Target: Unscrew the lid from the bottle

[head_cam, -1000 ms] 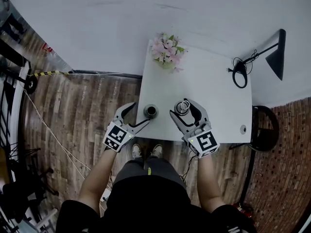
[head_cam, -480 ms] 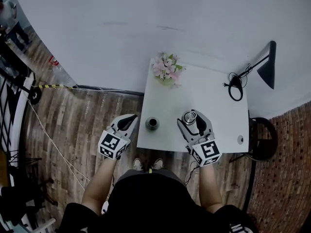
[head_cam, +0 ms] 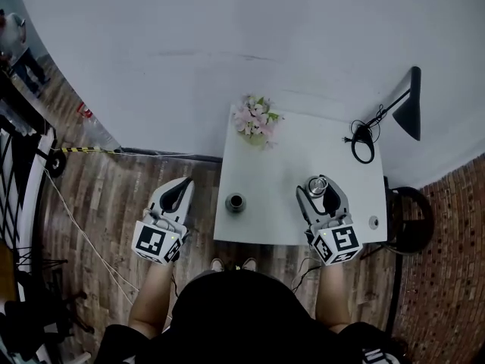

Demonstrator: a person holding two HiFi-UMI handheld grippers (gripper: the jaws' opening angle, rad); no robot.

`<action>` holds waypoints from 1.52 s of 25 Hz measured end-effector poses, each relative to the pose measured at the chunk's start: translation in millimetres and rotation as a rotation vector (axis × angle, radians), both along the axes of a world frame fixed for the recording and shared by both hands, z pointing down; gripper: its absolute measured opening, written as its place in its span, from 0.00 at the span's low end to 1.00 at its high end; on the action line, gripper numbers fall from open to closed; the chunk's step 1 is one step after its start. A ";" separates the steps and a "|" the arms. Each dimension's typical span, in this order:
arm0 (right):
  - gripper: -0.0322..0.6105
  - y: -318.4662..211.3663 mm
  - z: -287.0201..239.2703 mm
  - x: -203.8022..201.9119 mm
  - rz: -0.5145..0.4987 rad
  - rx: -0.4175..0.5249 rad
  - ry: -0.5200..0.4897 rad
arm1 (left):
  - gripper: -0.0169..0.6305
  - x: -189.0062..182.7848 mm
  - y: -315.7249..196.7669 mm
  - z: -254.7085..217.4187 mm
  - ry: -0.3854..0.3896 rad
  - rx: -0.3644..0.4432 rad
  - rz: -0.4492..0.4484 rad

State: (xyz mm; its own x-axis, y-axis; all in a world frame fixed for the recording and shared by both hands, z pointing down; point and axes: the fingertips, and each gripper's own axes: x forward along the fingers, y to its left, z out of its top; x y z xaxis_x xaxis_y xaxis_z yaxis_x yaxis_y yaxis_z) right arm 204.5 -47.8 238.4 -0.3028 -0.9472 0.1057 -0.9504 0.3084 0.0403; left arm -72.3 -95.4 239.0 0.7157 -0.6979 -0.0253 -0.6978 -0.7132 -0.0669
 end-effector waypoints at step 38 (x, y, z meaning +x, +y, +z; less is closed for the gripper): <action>0.47 35.1 -5.7 -10.2 0.023 0.010 -0.058 | 0.06 -19.3 46.7 -6.6 0.010 0.009 -0.016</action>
State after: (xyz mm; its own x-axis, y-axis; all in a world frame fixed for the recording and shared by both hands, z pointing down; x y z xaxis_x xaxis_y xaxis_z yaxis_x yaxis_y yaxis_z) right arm 194.3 -12.7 232.7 -0.2865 -0.9548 0.0790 -0.9580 0.2865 -0.0117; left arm -91.6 -48.7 232.4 0.7044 -0.7087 -0.0388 -0.7095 -0.7016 -0.0663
